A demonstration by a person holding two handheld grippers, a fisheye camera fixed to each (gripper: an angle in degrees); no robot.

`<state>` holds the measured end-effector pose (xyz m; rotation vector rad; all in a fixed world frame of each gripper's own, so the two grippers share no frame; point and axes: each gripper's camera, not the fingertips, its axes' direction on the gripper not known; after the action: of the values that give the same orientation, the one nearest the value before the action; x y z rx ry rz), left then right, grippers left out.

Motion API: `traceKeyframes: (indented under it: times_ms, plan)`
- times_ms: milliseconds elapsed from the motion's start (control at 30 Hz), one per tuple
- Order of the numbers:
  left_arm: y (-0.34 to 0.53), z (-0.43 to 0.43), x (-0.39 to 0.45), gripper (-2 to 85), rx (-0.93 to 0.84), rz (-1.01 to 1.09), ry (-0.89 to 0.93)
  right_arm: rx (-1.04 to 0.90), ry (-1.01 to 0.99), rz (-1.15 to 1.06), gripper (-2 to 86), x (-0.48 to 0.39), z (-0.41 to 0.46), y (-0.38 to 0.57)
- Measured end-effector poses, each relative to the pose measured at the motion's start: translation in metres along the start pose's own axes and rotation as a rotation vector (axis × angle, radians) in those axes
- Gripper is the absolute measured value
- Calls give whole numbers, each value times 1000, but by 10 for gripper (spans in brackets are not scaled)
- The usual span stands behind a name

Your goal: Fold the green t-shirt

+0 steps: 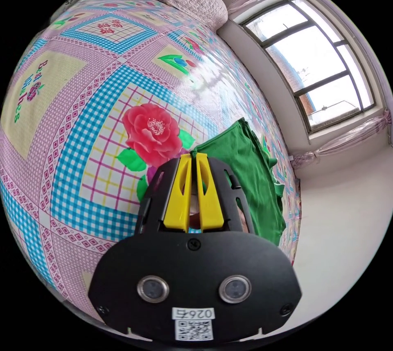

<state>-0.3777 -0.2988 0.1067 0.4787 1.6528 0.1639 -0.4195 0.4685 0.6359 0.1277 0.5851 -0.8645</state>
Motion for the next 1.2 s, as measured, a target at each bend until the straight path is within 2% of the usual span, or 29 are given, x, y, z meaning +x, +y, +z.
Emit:
traceKeyframes:
  times_ms: [300,433,567,800,967,1200]
  plan:
    - [-96,233,-37,21,-355,138,-100,4,-32,29,-13,13,-11,22]
    - [-126,345,-34,83,-534,341,-225,7,-63,64,-13,27,-11,28]
    - [-146,442,-39,120,-690,468,-226,10,-77,78,-14,38,-12,37]
    - [-172,535,-49,141,-834,574,-158,33,-94,87,-14,59,-16,52]
    - [-185,585,-64,113,-987,642,-156,37,-127,109,-14,83,-21,64]
    - [-219,606,-112,43,-1099,429,-45,32,-194,139,-13,120,-31,88]
